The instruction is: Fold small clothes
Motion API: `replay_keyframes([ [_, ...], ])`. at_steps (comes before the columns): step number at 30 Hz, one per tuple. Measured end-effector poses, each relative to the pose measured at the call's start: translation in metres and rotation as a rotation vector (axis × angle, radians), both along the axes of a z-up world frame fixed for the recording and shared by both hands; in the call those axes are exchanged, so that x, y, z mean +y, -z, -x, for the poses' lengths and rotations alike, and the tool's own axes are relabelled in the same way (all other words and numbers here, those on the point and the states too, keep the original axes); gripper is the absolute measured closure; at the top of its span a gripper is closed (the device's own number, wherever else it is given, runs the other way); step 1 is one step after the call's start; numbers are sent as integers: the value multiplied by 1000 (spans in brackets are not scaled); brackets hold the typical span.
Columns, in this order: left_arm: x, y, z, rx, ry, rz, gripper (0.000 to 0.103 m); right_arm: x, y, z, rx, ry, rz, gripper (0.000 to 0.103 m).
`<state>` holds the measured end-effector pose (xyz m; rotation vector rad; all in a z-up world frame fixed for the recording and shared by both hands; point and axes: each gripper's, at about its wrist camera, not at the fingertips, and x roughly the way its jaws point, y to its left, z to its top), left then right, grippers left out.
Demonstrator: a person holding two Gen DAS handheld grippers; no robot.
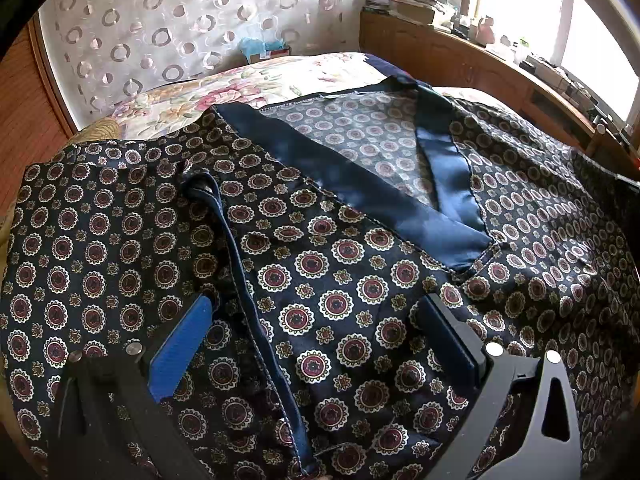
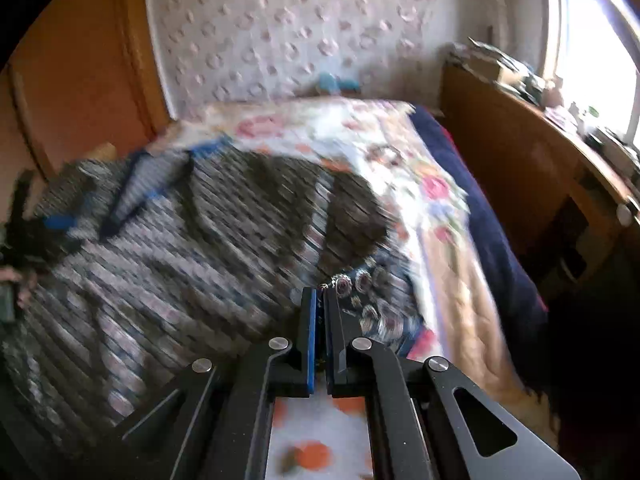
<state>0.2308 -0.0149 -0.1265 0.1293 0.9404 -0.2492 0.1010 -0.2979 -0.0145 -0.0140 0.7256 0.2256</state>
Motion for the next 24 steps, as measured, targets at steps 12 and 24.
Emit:
replay_keyframes([
  [12,11,-5,5,-19,-26,53,1,66,42,-29,118,-142,-19,100],
  [24,2,-41,28,-242,0,61,1,66,-4,-16,15,-83,-10,73],
])
